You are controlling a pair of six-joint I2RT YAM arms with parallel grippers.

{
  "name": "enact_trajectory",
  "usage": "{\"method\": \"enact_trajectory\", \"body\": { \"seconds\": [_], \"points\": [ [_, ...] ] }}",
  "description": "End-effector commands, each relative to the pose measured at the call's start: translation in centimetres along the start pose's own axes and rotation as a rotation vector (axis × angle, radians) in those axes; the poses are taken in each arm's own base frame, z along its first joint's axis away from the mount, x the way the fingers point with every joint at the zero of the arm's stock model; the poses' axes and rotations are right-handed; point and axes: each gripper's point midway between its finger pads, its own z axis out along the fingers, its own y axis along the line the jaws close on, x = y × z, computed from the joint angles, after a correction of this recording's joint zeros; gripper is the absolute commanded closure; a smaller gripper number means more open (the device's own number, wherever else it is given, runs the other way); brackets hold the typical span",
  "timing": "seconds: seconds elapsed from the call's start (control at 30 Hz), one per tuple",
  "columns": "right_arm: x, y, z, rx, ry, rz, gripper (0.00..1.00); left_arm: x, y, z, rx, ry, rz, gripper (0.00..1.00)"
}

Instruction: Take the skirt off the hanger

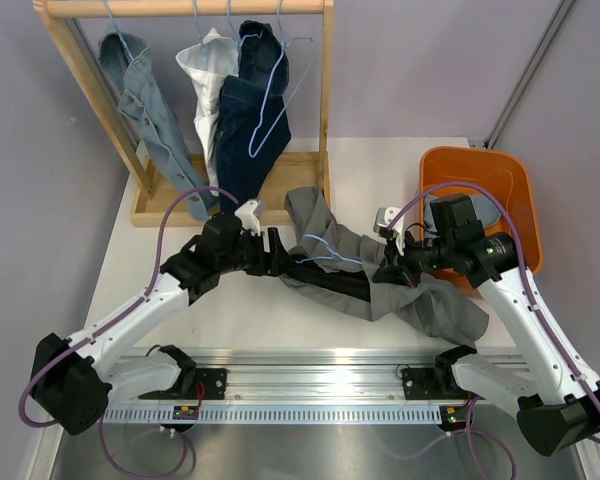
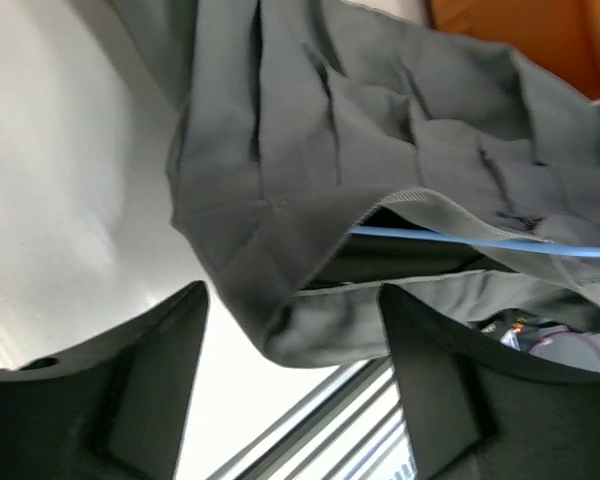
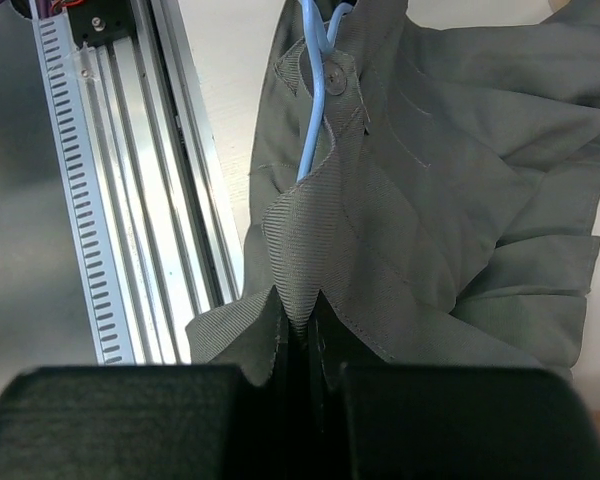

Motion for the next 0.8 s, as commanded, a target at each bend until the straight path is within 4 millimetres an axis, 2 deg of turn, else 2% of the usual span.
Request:
{"method": "enact_trajectory", "body": {
  "seconds": [0.0,0.03,0.1,0.13,0.23,0.33,0.37,0.53,0.77],
  "points": [
    [-1.7,0.7,-0.8,-0.031,-0.037,-0.066,1.00,-1.5,-0.2,0.5,-0.015,-0.025,0.058,0.35],
    [-1.5,0.6,-0.8,-0.027,-0.026,-0.069,1.00,-1.2,0.2,0.9,-0.027,-0.007,0.055,0.47],
    [-1.4,0.5,-1.0,-0.025,-0.018,-0.064,1.00,-1.2,0.3,1.1,-0.036,0.006,0.064,0.58],
    [-1.4,0.5,-1.1,-0.023,-0.017,-0.066,1.00,-1.0,0.5,1.3,-0.040,0.016,0.067,0.67],
    [-1.4,0.4,-1.2,-0.021,-0.016,-0.066,1.00,-0.7,0.9,1.6,-0.050,0.024,0.073,0.84],
    [-1.5,0.2,-1.6,-0.019,-0.017,-0.064,1.00,0.1,1.5,2.0,-0.066,0.050,0.080,0.92],
    [-1.5,0.2,-1.7,-0.019,-0.017,-0.064,1.00,0.3,1.8,2.1,-0.071,0.059,0.085,0.98],
    [-1.1,-0.9,-2.4,-0.013,-0.026,-0.041,1.00,1.4,3.5,2.2,-0.124,0.077,0.103,1.00],
    [-0.6,-0.5,-3.3,-0.058,-0.016,-0.019,1.00,4.0,7.2,2.6,-0.198,0.121,0.071,1.00]
  ]
}}
